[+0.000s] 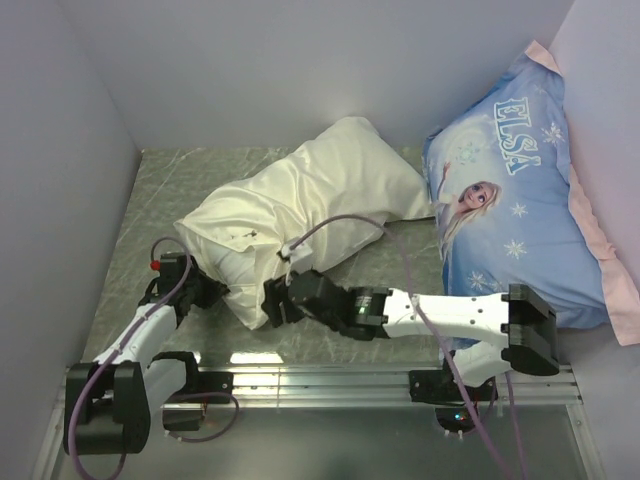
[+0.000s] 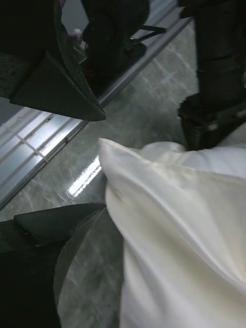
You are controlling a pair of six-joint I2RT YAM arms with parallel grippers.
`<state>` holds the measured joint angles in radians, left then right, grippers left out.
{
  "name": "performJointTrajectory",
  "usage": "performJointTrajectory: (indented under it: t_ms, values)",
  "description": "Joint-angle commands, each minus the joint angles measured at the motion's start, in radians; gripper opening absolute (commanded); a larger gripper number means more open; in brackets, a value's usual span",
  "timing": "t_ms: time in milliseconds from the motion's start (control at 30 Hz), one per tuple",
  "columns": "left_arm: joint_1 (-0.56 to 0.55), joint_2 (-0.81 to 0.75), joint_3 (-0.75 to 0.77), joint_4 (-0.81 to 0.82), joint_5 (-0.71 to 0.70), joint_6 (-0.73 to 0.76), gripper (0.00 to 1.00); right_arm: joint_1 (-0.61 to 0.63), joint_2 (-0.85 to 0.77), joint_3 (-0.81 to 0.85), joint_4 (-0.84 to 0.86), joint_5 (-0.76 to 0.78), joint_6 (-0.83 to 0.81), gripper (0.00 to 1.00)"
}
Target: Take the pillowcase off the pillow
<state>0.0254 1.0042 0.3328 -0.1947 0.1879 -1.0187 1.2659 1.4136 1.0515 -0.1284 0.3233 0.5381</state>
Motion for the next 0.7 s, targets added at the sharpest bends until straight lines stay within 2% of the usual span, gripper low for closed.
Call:
performJointTrajectory:
  t_ms: [0,167,467,567,633,667]
  values:
    - [-0.019,-0.007,-0.017,0.018,0.033,-0.018,0.01,0.076,0.042,-0.022,0.094,0.111,0.098,0.73]
    - [-0.093,-0.019,-0.018,0.017,0.012,-0.046,0.01,0.095,0.146,0.016,0.125,0.109,0.140,0.74]
    - [-0.102,-0.093,0.000,-0.055,0.001,-0.044,0.01,0.079,0.258,0.021,0.125,0.197,0.183,0.74]
    - [-0.102,-0.111,0.006,-0.072,0.005,-0.041,0.01,0.070,0.248,-0.016,0.159,0.217,0.191,0.59]
    - [-0.102,-0.128,0.012,-0.083,0.005,-0.040,0.01,0.066,0.243,-0.028,0.150,0.227,0.188,0.35]
    - [-0.102,-0.133,0.017,-0.092,0.004,-0.035,0.01,0.064,0.240,-0.030,0.138,0.241,0.189,0.16]
